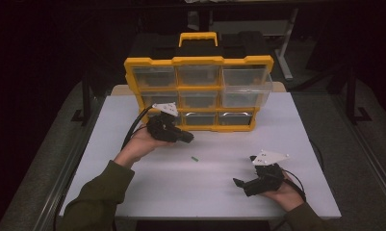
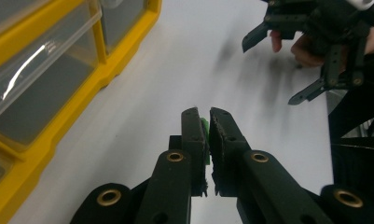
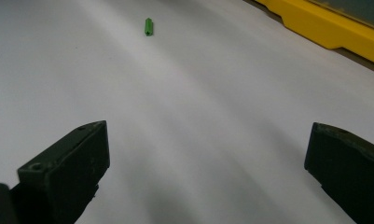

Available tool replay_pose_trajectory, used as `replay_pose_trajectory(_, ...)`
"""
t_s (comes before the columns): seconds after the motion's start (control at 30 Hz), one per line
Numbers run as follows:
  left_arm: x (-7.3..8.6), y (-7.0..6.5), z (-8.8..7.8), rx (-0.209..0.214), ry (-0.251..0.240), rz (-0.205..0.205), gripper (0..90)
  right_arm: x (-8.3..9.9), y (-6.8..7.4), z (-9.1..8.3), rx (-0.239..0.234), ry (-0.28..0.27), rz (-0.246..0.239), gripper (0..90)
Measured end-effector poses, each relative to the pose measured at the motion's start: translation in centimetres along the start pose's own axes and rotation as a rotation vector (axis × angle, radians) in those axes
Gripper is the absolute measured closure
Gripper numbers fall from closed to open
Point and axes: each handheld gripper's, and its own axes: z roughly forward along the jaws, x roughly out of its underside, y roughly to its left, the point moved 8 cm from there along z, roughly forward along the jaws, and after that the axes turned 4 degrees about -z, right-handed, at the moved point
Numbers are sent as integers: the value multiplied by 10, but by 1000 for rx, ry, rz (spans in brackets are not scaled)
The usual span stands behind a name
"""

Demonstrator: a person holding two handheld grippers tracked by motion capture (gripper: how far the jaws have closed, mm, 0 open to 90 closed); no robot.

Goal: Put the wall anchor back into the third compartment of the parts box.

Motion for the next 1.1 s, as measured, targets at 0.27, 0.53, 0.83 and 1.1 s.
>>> replay_pose_trajectory(0.27,-20,-7,-11,18,-1,2,851,0,0,0,0,-2,-4,0)
replay_pose_trajectory(0.53,-45,-16,-25,39,-3,30,852,0,0,0,2,-3,-3,0)
replay_pose_trajectory(0.83,-77,-23,-39,52,-26,41,851,0,0,0,2,-2,0,0)
replay_pose_trajectory(1.1,-101,-28,-48,62,-25,54,851,0,-1,0,3,-5,0,0)
